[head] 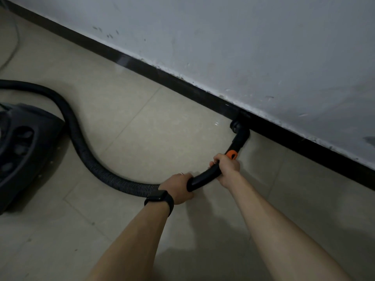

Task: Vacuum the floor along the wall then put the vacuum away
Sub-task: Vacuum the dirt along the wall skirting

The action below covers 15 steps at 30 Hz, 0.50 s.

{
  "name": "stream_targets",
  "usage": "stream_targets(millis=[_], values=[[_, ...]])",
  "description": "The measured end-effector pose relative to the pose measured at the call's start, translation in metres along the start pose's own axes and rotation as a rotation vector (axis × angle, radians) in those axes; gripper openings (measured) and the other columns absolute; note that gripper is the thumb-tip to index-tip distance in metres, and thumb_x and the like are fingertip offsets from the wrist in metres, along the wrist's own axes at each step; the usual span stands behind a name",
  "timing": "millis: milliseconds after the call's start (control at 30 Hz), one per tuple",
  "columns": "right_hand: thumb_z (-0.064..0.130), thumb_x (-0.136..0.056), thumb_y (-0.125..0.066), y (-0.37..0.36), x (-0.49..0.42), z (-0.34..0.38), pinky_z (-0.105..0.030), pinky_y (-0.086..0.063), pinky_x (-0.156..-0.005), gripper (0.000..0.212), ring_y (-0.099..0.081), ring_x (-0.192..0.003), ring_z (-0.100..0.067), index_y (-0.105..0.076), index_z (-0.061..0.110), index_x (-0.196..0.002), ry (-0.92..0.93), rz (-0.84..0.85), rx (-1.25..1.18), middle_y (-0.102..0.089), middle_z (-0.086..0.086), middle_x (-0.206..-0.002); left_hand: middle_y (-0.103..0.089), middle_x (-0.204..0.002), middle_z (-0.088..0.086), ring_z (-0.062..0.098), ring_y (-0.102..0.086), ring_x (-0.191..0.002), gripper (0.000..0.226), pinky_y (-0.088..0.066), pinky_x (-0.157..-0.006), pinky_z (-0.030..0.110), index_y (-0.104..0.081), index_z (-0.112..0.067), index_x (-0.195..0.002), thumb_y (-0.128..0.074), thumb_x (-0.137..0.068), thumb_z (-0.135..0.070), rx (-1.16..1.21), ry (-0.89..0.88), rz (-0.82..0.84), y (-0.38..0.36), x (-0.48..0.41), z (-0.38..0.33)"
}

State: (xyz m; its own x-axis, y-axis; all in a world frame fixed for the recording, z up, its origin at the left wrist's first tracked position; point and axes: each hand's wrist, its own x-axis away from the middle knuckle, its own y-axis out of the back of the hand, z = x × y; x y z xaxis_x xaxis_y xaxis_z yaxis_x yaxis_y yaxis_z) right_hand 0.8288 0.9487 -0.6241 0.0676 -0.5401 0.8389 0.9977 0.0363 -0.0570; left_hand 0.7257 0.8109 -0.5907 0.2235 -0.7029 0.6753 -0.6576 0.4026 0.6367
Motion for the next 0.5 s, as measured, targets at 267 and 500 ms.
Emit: stream_targets(millis=[267,500], values=[[-0.004,-0.086,-0.061,-0.011,0.002,0.006,-0.036,-0.057,-0.067,0.016,-0.062,-0.057,-0.020,-0.050,0.007,-0.088,-0.008,0.046,0.091,-0.057,-0.008,-0.073,-0.062,-0.119,0.007,0.027,-0.060,-0.106,0.042,-0.051,-0.089,0.038,-0.053,-0.021,-0.129,-0.068,-0.090,-0.030,0.005,-0.004,0.012,0.006,0.003,0.010],[-0.001,-0.090,-0.063,-0.016,0.006,0.010,-0.034,-0.055,-0.062,0.016,-0.066,-0.062,-0.020,-0.051,0.008,-0.092,-0.005,0.077,0.129,-0.059,-0.008,-0.077,-0.064,-0.118,0.006,0.026,-0.061,-0.104,0.044,-0.051,-0.089,0.037,-0.053,-0.023,-0.129,-0.069,-0.090,-0.035,0.008,0.014,0.046,0.019,0.008,0.011]])
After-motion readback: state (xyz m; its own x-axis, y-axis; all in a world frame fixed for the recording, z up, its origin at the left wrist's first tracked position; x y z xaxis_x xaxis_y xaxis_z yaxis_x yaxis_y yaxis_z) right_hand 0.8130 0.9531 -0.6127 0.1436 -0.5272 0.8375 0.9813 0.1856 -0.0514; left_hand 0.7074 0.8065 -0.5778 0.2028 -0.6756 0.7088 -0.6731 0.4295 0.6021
